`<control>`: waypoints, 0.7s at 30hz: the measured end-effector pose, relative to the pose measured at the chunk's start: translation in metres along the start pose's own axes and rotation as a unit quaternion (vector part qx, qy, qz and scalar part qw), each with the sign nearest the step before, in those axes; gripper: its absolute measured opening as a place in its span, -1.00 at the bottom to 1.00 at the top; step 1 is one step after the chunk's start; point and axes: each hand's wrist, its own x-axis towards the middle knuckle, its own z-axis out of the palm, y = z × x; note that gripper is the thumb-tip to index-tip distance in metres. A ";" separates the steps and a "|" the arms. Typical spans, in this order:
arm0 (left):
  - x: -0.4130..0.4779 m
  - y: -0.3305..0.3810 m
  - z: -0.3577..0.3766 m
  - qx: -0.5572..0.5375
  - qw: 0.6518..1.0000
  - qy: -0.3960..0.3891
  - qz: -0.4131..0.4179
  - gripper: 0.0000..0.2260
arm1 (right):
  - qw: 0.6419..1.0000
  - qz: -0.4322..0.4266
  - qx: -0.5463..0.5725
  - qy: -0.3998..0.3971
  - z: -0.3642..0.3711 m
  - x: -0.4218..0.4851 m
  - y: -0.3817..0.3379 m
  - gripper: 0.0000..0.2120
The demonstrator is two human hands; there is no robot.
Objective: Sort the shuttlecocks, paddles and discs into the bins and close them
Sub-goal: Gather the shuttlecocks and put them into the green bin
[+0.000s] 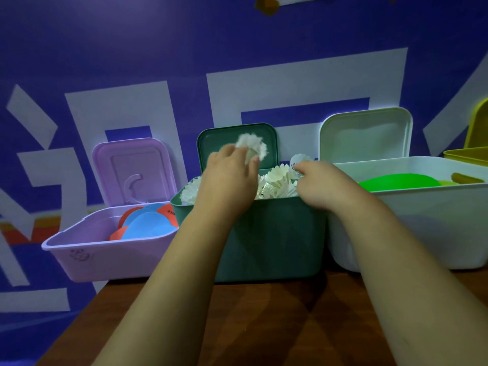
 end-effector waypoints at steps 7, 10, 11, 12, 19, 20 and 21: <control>0.001 -0.020 0.002 0.124 0.984 -0.080 -0.098 -0.53 | 0.986 0.024 0.091 0.136 0.000 0.009 0.007 -0.60; 0.002 -0.027 0.001 0.116 0.988 -0.049 -0.089 -0.58 | 0.988 0.050 0.060 0.130 0.003 0.015 0.010 -0.62; 0.002 -0.028 0.001 0.103 0.990 -0.038 -0.088 -0.61 | 0.991 0.064 0.046 0.107 0.004 0.015 0.011 -0.61; 0.003 -0.029 0.001 0.086 0.992 -0.032 -0.087 -0.64 | 0.993 0.074 0.027 0.085 0.004 0.015 0.010 -0.57; -0.001 -0.021 0.002 0.054 0.996 -0.028 -0.065 -0.70 | 0.993 0.072 -0.085 0.031 0.007 0.021 0.011 -0.36; -0.002 -0.019 0.003 0.060 0.996 -0.022 -0.062 -0.70 | 0.993 0.072 -0.089 0.027 0.008 0.022 0.011 -0.38; -0.002 -0.018 0.003 0.062 0.996 -0.019 -0.057 -0.71 | 0.993 0.070 -0.088 0.023 0.007 0.022 0.012 -0.42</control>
